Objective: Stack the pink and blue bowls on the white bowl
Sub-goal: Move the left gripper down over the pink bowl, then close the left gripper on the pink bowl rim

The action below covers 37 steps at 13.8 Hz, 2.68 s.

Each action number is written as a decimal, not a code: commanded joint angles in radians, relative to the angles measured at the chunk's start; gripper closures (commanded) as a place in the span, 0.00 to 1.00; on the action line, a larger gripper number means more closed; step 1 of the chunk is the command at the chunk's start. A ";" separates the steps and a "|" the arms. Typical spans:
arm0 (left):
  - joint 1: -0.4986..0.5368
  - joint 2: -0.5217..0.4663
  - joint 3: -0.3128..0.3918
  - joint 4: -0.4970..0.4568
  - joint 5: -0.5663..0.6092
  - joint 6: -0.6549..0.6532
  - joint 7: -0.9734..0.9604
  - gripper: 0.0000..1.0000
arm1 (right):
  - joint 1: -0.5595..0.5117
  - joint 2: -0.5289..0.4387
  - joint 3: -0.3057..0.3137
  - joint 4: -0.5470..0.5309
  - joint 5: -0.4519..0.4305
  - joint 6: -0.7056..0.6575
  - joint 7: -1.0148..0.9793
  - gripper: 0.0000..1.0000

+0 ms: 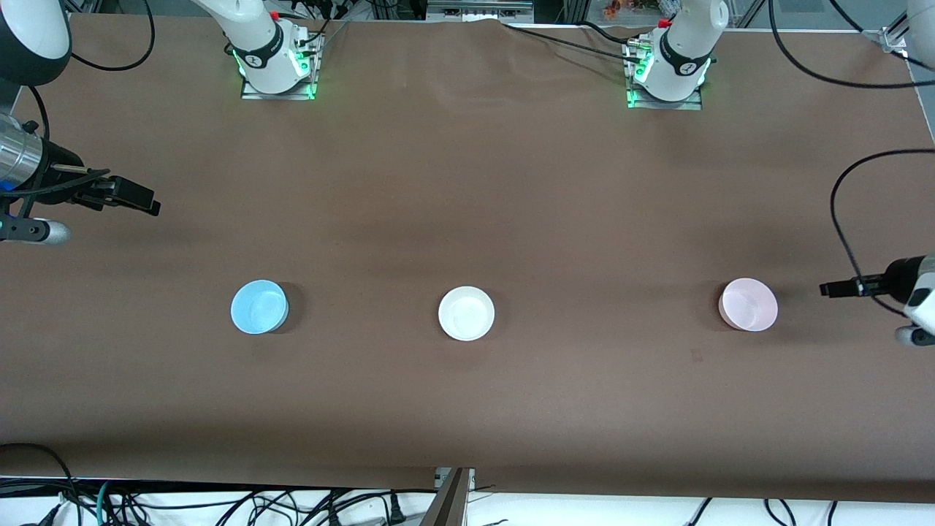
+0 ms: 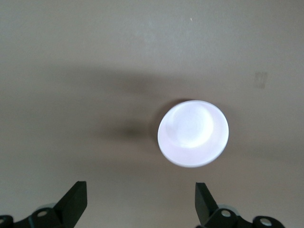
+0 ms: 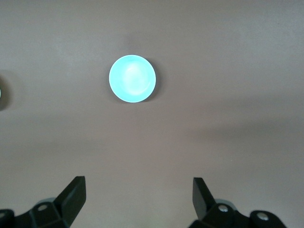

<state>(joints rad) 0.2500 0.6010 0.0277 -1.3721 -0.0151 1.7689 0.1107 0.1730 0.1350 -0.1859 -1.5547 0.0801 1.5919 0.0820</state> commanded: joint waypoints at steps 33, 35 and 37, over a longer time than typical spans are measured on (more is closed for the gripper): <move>-0.012 -0.041 -0.006 -0.456 -0.121 0.523 0.092 1.00 | -0.001 -0.011 0.002 -0.002 -0.010 -0.009 -0.005 0.01; -0.023 -0.059 -0.026 -0.420 -0.124 0.454 0.080 1.00 | -0.001 -0.011 0.002 -0.002 -0.010 -0.009 -0.005 0.01; -0.040 -0.069 -0.080 -0.357 -0.169 0.388 0.026 1.00 | -0.001 -0.011 0.002 -0.002 -0.010 -0.009 -0.005 0.01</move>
<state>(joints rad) 0.2360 0.5609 -0.0187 -1.7780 -0.1398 2.2297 0.1705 0.1729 0.1350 -0.1859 -1.5547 0.0801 1.5917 0.0816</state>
